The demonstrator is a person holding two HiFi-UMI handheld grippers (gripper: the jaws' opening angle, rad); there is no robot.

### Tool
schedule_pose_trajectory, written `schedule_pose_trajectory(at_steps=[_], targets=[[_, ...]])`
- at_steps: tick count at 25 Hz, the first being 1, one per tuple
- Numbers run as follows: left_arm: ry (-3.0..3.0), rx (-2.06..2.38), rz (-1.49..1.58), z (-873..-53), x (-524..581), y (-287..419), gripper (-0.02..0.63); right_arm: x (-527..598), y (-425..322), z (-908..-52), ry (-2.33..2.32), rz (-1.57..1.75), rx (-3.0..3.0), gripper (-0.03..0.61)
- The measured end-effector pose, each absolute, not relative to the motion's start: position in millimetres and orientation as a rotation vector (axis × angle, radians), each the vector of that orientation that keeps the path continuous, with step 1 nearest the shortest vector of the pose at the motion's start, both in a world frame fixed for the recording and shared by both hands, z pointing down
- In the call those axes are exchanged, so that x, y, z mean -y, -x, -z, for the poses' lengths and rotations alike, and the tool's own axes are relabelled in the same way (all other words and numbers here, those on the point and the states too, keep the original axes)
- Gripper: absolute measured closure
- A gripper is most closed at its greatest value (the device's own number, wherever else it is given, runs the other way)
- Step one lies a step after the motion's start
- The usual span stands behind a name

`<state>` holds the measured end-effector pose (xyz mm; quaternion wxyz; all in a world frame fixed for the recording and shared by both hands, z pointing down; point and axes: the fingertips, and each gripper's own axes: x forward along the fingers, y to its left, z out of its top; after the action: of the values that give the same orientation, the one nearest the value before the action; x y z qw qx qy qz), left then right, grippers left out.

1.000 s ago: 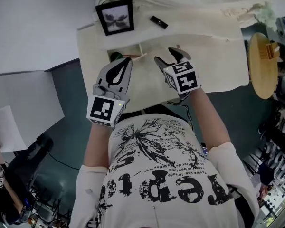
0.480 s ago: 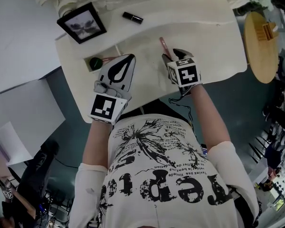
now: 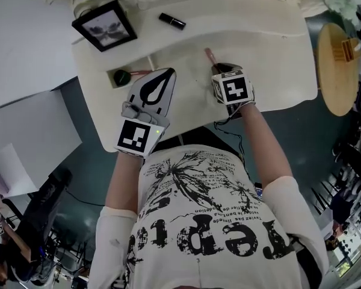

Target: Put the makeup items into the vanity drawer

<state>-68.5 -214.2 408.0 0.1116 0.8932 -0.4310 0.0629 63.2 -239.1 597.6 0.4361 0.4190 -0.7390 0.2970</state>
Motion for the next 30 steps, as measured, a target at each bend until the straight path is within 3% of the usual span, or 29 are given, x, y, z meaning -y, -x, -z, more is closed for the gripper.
schedule_pose_trajectory(at_steps=[14,30], targets=[[-2.631,1.323,-0.262,-395,202,96,0.601,244,-32,-540,-0.977,-0.684,1.979,0.518],[-2.566,1.627,-0.229,-355,161,198,0.601,207,126,-478,-0.528,-0.406,2.229,0.518]])
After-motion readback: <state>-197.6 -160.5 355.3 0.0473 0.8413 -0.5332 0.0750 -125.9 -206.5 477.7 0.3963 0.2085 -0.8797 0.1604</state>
